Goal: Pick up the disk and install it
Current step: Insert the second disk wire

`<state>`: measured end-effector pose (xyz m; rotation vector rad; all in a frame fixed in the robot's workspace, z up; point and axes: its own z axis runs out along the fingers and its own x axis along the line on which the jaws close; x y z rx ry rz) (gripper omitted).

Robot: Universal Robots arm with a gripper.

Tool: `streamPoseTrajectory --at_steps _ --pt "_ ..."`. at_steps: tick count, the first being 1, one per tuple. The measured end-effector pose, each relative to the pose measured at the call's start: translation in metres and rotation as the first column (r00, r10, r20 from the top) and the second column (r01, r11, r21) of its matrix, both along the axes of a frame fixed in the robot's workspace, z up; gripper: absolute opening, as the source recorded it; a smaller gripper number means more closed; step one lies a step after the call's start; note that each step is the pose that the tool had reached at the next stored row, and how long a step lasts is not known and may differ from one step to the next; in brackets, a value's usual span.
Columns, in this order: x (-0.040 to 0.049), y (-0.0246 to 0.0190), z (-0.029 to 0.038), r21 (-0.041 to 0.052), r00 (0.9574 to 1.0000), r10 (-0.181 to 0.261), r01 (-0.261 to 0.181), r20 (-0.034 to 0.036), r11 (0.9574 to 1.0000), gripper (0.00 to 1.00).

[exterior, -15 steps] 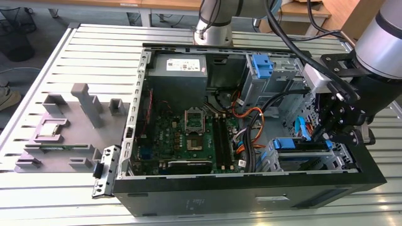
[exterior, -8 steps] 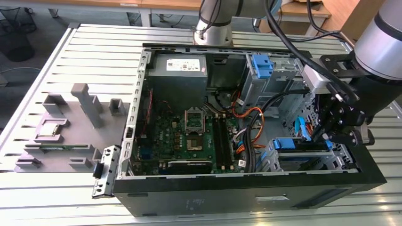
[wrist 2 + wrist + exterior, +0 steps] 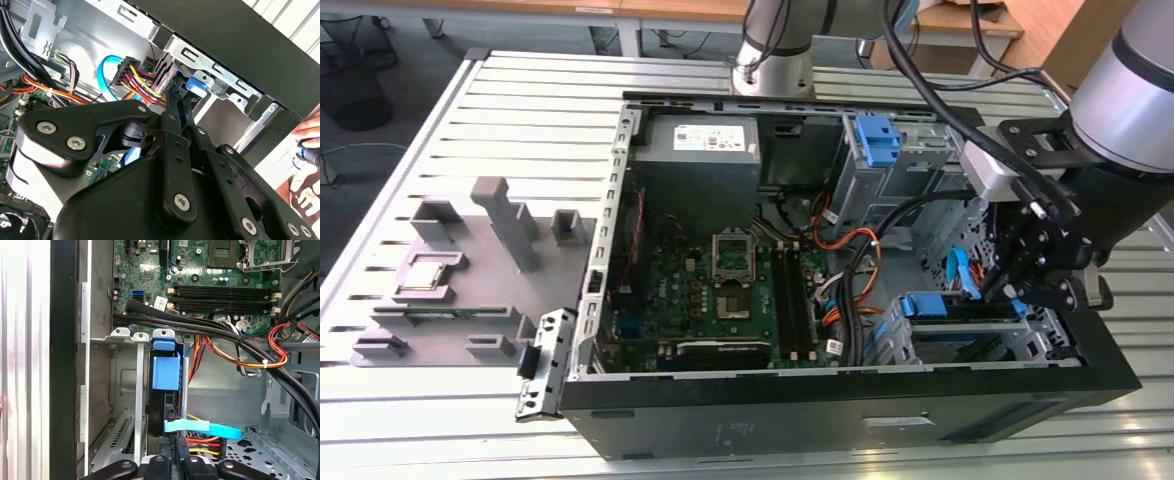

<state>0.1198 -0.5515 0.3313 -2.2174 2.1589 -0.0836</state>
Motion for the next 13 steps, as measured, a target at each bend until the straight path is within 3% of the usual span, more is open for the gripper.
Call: streamPoseTrajectory --at_steps 13 --pt "0.0000 0.0000 -0.0042 -0.0009 1.0000 0.000 0.000 0.0001 1.0000 0.17"
